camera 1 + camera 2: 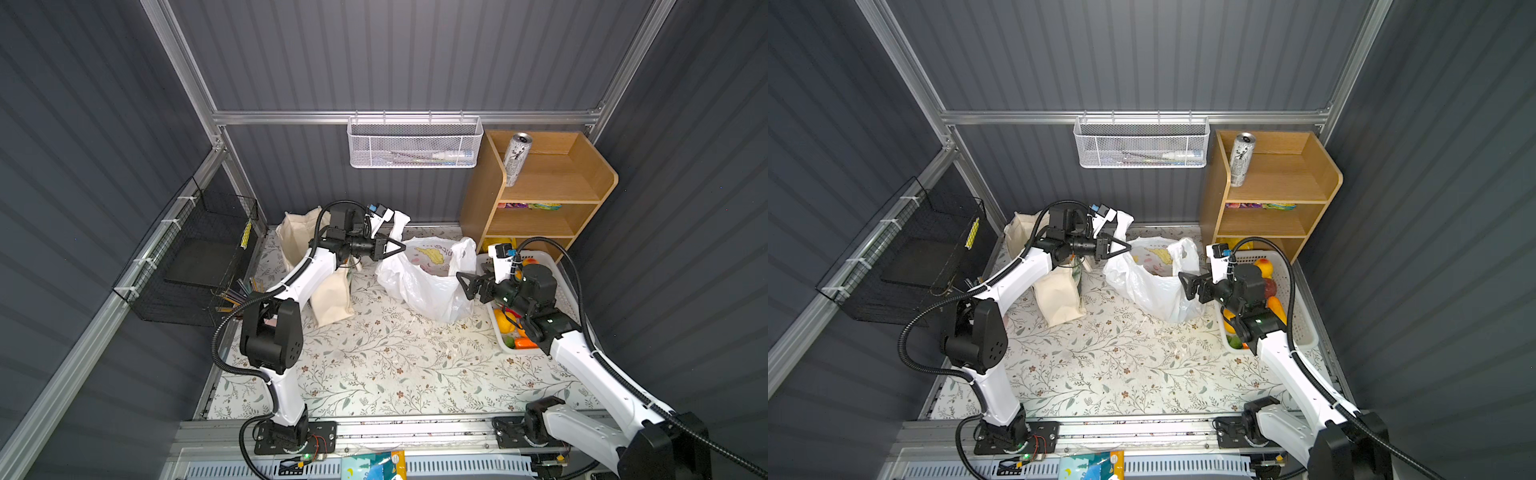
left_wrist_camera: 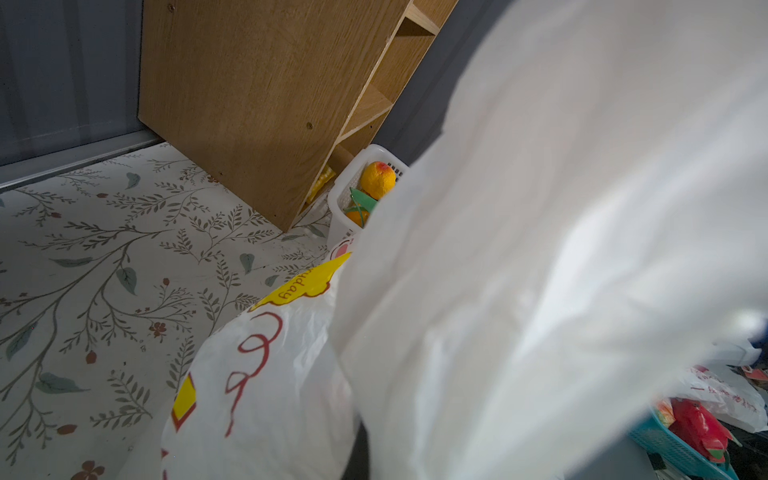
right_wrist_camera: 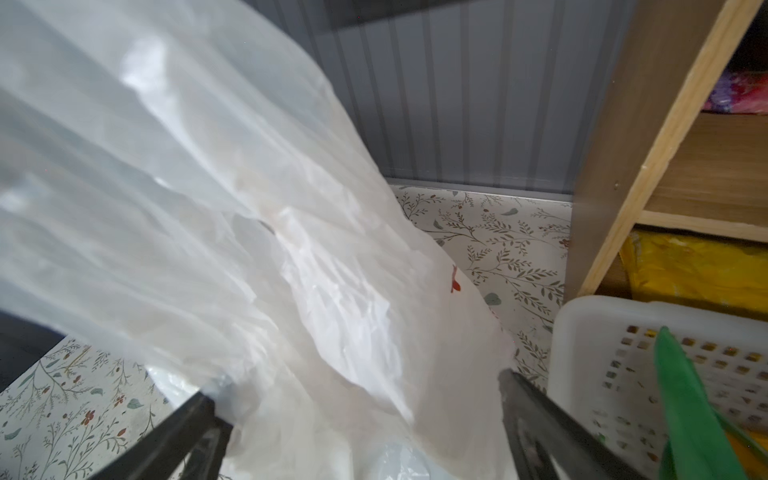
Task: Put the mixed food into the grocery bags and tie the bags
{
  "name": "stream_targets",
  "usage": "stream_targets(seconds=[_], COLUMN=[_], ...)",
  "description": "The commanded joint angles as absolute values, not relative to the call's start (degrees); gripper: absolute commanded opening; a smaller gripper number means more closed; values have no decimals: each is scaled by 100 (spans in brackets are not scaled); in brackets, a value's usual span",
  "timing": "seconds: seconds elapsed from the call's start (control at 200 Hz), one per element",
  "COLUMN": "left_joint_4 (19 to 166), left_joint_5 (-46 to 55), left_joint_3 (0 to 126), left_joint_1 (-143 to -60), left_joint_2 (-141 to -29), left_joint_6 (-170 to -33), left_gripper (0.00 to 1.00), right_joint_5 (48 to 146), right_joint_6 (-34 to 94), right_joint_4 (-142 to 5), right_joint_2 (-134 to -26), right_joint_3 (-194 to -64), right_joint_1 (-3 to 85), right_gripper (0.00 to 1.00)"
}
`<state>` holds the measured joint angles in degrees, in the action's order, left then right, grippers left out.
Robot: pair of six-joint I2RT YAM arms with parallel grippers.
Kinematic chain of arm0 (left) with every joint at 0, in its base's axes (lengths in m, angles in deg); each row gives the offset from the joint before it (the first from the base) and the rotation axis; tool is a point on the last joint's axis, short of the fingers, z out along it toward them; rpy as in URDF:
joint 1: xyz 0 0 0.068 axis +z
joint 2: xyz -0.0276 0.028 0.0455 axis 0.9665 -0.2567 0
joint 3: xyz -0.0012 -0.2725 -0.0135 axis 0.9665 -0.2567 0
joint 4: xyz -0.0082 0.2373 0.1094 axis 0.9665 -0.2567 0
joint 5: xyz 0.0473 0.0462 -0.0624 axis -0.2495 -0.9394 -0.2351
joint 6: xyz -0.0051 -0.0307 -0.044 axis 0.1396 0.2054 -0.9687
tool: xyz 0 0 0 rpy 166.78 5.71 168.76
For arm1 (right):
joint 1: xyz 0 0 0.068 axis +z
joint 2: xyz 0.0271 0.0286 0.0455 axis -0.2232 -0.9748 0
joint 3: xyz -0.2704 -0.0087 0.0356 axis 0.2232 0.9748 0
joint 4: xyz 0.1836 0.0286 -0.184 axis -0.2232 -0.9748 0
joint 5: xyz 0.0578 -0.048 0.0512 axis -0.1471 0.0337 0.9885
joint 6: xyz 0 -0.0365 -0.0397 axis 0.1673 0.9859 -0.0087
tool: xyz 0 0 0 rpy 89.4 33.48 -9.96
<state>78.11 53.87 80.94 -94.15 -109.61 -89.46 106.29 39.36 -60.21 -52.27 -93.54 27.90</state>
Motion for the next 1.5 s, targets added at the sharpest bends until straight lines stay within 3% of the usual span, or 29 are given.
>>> stream_targets(seconds=[0.0, 0.51, 0.7, 0.825, 1.096, 1.176, 1.346, 1.496], left_joint_4=[7912, 8017, 8044, 8053, 8038, 8026, 8127, 8230], left_joint_5=[5530, 5634, 5678, 5702, 5774, 5793, 5823, 5771], left_joint_3=[8235, 8251, 8240, 8231, 8222, 8222, 8214, 8144], left_joint_1=[-9385, -9387, -9385, -9385, -9385, -9385, -9385, -9402], left_joint_2=[-11009, -11089, -11130, -11129, -11150, -11149, -11144, -11062], left_joint_6=[-9024, -9117, -9159, -9165, -9189, -9200, -9322, -9523], left_gripper=[0, 0, 0, 0, 0, 0, 0, 0], right_joint_5=[10977, 10830, 10888, 10957, 11136, 11225, 11491, 11538], right_joint_6=[3983, 4203, 4345, 4372, 4363, 4363, 4337, 4393], right_joint_4=[-5788, -5668, -5662, -5653, -5534, -5530, -5729, -6440], right_joint_2=[-5270, -5811, -6102, -6161, -6313, -6402, -6418, -6209], right_joint_3=[-9662, -10019, -10306, -10402, -10675, -10783, -10942, -11129], right_joint_1=[2810, 2880, 2871, 2857, 2784, 2775, 2775, 2799], right_gripper=[99, 99, 93, 80, 63, 47, 0, 0])
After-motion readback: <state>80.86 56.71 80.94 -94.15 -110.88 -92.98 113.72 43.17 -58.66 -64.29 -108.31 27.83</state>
